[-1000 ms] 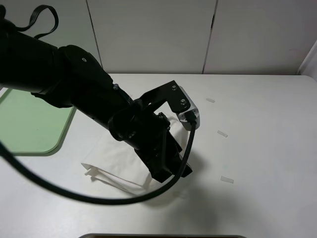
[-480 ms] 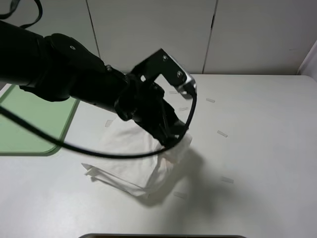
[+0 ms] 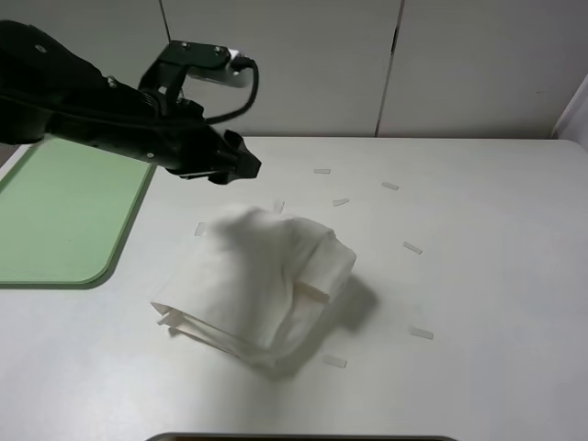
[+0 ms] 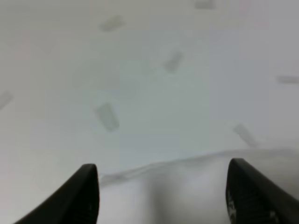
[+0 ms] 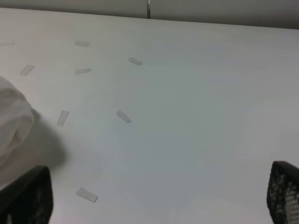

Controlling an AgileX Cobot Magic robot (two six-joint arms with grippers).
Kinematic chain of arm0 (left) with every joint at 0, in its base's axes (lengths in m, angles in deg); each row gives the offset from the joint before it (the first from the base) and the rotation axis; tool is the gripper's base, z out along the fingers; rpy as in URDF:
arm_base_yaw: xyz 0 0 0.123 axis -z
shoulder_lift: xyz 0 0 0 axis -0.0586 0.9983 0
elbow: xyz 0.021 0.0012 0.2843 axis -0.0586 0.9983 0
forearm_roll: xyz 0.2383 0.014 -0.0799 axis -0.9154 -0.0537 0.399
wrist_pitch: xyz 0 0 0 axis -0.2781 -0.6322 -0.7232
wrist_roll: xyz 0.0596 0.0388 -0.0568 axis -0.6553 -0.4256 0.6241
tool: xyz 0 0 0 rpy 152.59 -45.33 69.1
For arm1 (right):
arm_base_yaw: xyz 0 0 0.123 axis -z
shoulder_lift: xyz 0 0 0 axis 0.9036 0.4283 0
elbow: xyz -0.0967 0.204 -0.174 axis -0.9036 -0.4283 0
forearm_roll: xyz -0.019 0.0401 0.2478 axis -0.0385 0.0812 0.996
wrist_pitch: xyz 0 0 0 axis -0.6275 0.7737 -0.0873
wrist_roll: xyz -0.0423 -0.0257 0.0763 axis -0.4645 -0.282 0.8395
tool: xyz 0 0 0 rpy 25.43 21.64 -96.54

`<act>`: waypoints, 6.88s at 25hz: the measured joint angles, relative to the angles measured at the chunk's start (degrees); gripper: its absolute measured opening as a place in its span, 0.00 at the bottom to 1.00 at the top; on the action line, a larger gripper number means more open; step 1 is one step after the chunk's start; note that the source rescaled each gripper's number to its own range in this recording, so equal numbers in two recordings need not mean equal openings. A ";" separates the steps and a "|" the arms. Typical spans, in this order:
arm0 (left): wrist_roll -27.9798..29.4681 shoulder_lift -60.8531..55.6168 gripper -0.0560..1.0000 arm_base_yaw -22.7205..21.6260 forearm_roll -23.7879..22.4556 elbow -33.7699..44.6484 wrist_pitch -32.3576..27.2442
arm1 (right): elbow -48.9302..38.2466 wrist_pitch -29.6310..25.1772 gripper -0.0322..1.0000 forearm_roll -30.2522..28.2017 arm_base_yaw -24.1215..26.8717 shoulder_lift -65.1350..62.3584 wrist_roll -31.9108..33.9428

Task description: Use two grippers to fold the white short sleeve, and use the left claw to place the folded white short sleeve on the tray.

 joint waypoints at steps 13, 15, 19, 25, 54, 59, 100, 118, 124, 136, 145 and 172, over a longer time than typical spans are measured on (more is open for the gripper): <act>10.98 -0.77 0.60 -19.62 -6.49 0.06 -29.00 | 0.00 0.00 1.00 0.00 0.00 0.00 0.00; 11.08 -0.77 0.60 -20.54 -6.88 0.06 -30.04 | 0.00 0.00 1.00 0.00 0.00 0.00 0.00; 11.12 -0.82 0.64 -21.17 -7.37 0.06 -32.11 | 0.00 0.00 1.00 0.00 0.00 0.00 0.00; 7.90 -0.88 0.96 -21.17 -8.14 0.06 -32.02 | 0.00 0.00 1.00 0.00 0.00 0.00 0.00; -10.70 21.02 1.00 -20.40 18.32 0.05 -27.54 | 0.00 0.00 1.00 0.00 0.00 0.00 0.00; -17.69 22.93 0.96 -18.11 27.00 0.05 -29.31 | 0.00 0.00 1.00 0.00 0.00 0.00 0.00; 21.75 9.64 0.26 -33.99 -37.12 -0.83 -3.58 | 0.00 0.04 1.00 0.00 0.00 0.00 0.00; 36.97 9.64 0.26 -41.62 -59.73 -4.65 -3.54 | 0.00 0.04 1.00 0.00 0.00 0.00 0.00; 36.97 9.64 0.26 -41.67 -61.84 -4.65 -3.54 | 0.00 0.04 1.00 0.00 0.00 0.00 0.00; 36.92 9.64 0.82 -41.97 -66.88 -4.65 -2.84 | 0.00 0.04 1.00 0.00 0.00 0.00 0.00; 36.92 5.62 1.00 -38.03 -66.04 -4.65 0.09 | 0.00 0.04 1.00 0.00 0.00 0.00 0.00; 37.01 -32.95 1.00 -33.75 -52.76 -4.42 -29.92 | 0.00 0.04 1.00 0.00 0.00 0.00 0.00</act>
